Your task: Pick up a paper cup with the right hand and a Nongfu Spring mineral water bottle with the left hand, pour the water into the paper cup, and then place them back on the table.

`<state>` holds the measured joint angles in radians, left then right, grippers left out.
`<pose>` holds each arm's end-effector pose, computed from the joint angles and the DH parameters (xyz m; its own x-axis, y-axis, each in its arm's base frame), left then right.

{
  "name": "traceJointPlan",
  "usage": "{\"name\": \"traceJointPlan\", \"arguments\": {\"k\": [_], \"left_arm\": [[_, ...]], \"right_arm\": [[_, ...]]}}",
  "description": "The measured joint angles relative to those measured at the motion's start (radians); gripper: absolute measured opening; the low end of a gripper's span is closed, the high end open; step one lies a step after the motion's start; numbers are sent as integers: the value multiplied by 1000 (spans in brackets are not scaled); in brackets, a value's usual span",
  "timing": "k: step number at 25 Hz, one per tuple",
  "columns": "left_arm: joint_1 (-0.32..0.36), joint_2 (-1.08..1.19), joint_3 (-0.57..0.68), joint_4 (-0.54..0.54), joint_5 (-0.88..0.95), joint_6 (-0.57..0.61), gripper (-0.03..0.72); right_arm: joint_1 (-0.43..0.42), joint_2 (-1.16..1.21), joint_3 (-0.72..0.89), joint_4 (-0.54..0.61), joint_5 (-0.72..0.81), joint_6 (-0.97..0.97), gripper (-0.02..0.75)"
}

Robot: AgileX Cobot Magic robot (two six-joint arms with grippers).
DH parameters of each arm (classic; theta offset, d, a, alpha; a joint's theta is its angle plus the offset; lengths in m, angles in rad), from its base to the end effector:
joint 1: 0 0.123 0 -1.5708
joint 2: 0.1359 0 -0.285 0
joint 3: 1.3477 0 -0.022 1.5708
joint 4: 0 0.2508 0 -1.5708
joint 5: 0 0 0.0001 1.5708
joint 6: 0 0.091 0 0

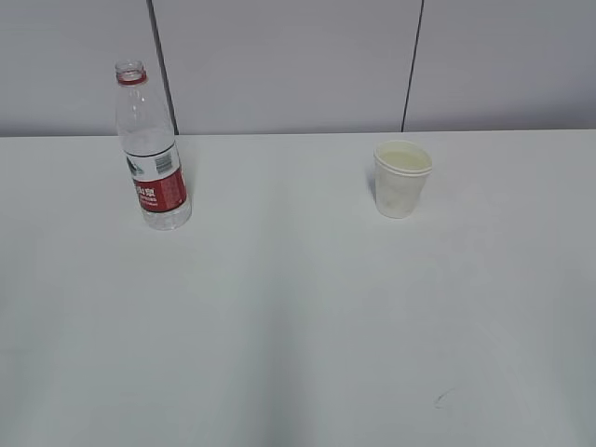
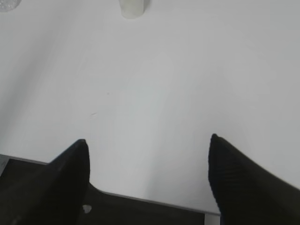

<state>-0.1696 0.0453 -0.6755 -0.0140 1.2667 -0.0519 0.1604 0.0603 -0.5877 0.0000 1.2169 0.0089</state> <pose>-0.0281 0.0036 0.3082 -0.5239 0.0328 -0.8512 0.1509 0.9870 -0.0548 -0.0122 -0.0020 0.2895 -0.5607 -0.0817 -0.8240 -0.1547 0.9879 0.0073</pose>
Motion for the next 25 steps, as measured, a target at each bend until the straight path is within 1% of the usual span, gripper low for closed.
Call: {"name": "traceJointPlan", "arguments": {"k": [4, 7, 11, 13, 25], "left_arm": [[0, -64, 45, 0, -30, 24, 544], [0, -65, 89, -1, -67, 52, 544], [0, -65, 142, -4, -143, 52, 544], [0, -66, 160, -9, -147, 52, 544], [0, -66, 169, -38, -148, 52, 544]], "right_arm": [[0, -74, 61, 0, -58, -17, 588], [0, -76, 75, 0, -61, -21, 588], [0, -76, 82, 0, -61, -26, 588], [0, -76, 83, 0, -62, -26, 588], [0, -76, 83, 0, -62, -28, 588]]}}
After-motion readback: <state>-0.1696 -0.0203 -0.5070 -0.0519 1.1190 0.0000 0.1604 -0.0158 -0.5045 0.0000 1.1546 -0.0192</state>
